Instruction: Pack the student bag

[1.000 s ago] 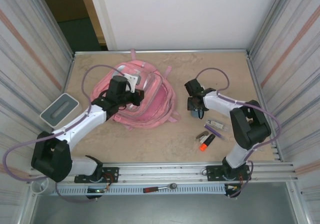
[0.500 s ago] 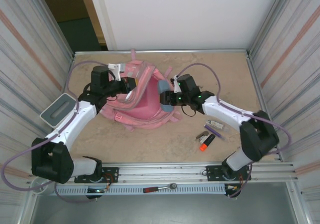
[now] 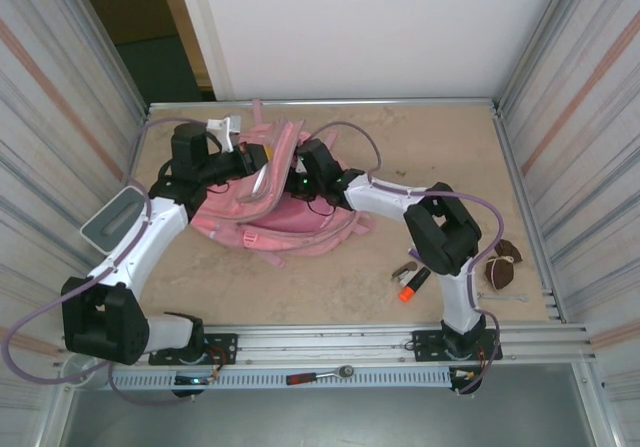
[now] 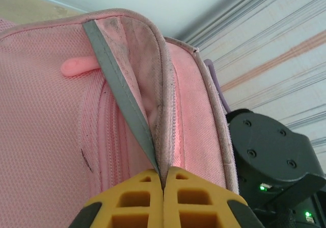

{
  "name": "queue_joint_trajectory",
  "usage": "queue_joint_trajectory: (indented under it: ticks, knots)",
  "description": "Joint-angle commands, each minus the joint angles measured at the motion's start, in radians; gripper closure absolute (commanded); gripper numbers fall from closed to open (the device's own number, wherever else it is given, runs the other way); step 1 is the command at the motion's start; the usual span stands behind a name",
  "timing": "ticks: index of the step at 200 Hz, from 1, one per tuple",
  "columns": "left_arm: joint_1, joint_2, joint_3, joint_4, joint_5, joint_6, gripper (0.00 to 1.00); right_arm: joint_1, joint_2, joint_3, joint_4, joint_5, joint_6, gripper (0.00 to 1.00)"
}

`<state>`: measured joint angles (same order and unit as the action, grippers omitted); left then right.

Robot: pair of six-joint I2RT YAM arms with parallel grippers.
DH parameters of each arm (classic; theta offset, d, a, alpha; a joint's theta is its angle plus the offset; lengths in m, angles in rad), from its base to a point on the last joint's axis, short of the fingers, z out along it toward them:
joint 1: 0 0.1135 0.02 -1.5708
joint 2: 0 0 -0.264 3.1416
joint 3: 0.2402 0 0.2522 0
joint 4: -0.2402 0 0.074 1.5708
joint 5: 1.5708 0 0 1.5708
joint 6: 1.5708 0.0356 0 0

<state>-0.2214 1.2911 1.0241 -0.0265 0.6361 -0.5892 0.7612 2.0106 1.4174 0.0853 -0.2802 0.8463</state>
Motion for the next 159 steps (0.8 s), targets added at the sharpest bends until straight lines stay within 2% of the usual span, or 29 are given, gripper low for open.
queue_joint_trajectory:
  ticks: [1,23,40,57,73,89,101,126,143,159]
  knots:
    - [0.007,-0.046,0.039,0.140,0.046,-0.004,1.00,-0.021,-0.109,-0.096,0.054,0.006,0.010,0.18]
    - [0.007,-0.041,0.026,0.138,0.040,0.002,1.00,-0.046,-0.214,-0.213,0.078,-0.051,-0.023,0.19]
    - [0.005,-0.034,0.013,0.138,0.036,0.007,1.00,-0.069,-0.342,-0.299,-0.006,-0.042,-0.110,0.20]
    - [0.005,-0.023,0.000,0.141,0.040,0.014,1.00,-0.106,-0.505,-0.388,-0.190,0.082,-0.214,0.18]
    - [0.003,-0.014,-0.019,0.157,0.037,0.019,1.00,-0.161,-0.641,-0.456,-0.404,0.254,-0.267,0.14]
    - [0.001,-0.004,-0.032,0.165,0.029,0.027,1.00,-0.240,-0.746,-0.520,-0.602,0.396,-0.263,0.10]
    - [0.000,0.002,-0.038,0.166,0.023,0.030,1.00,-0.314,-0.824,-0.584,-0.689,0.438,-0.244,0.07]
    - [-0.001,0.021,-0.064,0.201,0.021,0.025,1.00,-0.481,-0.953,-0.726,-0.721,0.376,-0.198,0.01]
    - [-0.001,0.043,-0.068,0.208,0.027,0.027,1.00,-0.580,-0.982,-0.781,-0.707,0.279,-0.176,0.00]
    - [-0.002,0.065,-0.071,0.219,0.031,0.028,1.00,-0.630,-0.975,-0.817,-0.687,0.203,-0.161,0.00]
